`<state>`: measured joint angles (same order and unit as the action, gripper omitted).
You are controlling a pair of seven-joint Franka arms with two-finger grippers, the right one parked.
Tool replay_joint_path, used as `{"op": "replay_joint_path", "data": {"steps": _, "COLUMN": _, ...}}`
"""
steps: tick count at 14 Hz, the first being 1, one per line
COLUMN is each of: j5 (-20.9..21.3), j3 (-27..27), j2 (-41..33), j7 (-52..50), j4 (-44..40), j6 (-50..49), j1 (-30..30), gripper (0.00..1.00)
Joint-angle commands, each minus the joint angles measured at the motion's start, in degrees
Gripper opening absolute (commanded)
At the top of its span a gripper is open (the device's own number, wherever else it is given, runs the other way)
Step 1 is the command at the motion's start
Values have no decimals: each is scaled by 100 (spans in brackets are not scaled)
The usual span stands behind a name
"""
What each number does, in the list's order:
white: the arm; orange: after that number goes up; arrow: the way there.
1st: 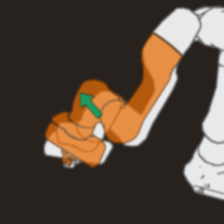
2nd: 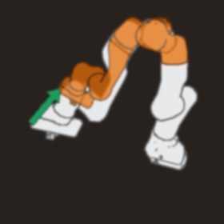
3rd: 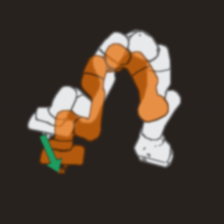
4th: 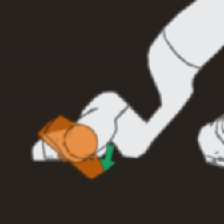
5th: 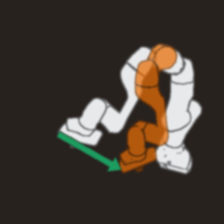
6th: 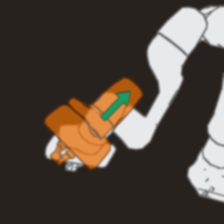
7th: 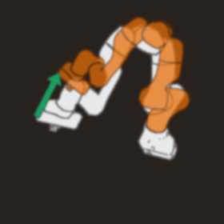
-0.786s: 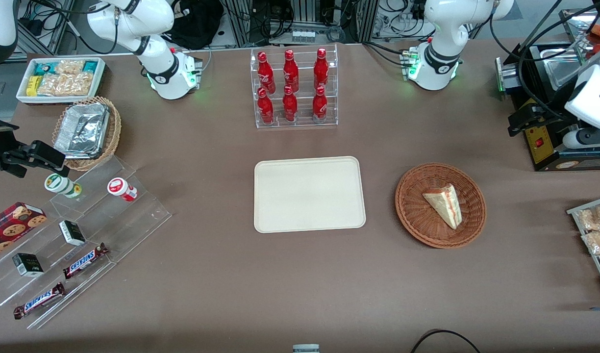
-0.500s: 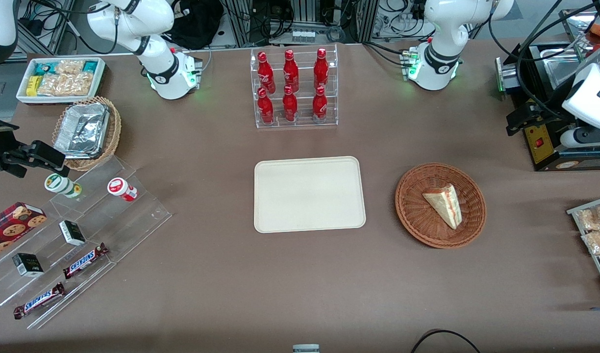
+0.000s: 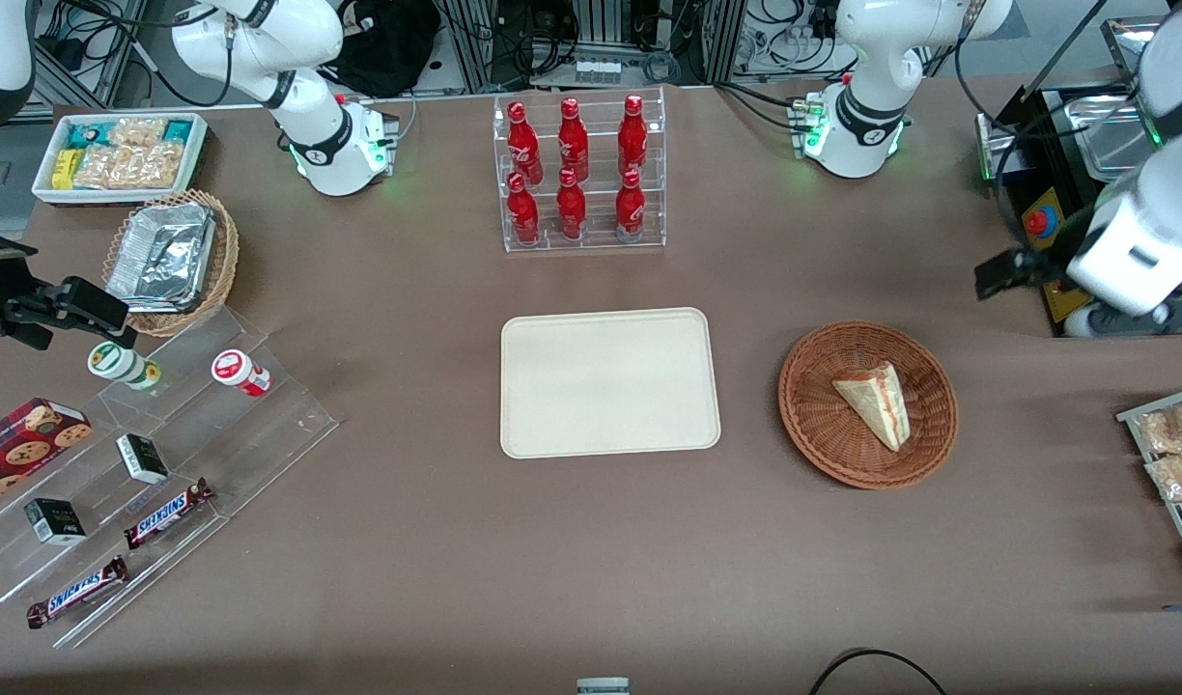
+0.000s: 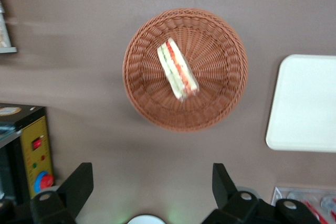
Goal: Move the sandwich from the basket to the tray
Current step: 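Move the left gripper down over the sandwich in the wicker basket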
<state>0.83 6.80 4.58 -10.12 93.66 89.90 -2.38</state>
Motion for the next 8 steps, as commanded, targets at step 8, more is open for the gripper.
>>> {"op": "replay_joint_path", "data": {"steps": 8, "j5": 40, "j3": 207, "j2": 323, "j7": -2775, "j4": 2304, "j6": 3127, "j1": -17, "gripper": 100}}
